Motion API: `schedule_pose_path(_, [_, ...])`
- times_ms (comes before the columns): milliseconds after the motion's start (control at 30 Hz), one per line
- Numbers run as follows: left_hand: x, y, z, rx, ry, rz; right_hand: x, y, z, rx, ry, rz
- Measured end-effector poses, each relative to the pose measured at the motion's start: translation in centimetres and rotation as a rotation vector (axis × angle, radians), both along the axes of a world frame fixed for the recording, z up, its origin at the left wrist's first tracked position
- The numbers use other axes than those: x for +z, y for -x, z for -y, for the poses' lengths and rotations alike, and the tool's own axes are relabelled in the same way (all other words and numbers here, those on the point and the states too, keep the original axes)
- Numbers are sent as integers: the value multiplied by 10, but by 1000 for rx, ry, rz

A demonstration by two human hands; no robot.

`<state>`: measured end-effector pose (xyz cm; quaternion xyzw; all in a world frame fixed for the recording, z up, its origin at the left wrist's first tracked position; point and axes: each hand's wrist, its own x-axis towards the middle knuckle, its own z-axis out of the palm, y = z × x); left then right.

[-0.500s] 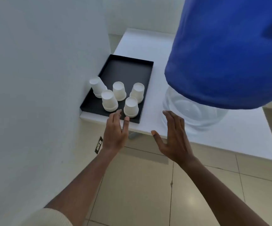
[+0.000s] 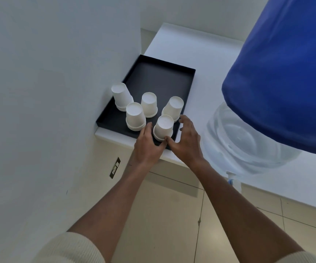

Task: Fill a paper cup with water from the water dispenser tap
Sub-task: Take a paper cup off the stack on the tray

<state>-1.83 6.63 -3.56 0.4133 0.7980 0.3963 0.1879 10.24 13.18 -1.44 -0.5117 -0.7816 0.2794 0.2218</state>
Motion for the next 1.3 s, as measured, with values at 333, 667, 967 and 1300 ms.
schedule_pose_path(333, [-14, 7, -5, -27, -15, 134, -1, 31, -23, 0, 128, 66])
schedule_pose_path(667, [-9, -1, -4, 21, -139, 212, -2, 35, -22, -31, 168, -40])
schedule_pose_path(967, [-7, 3, -6, 5, -134, 263, 4, 31, -18, -43, 189, -124])
schedule_pose_path(1300, [-14, 4, -8, 9, -144, 212, 18, 27, -16, -57, 153, -157])
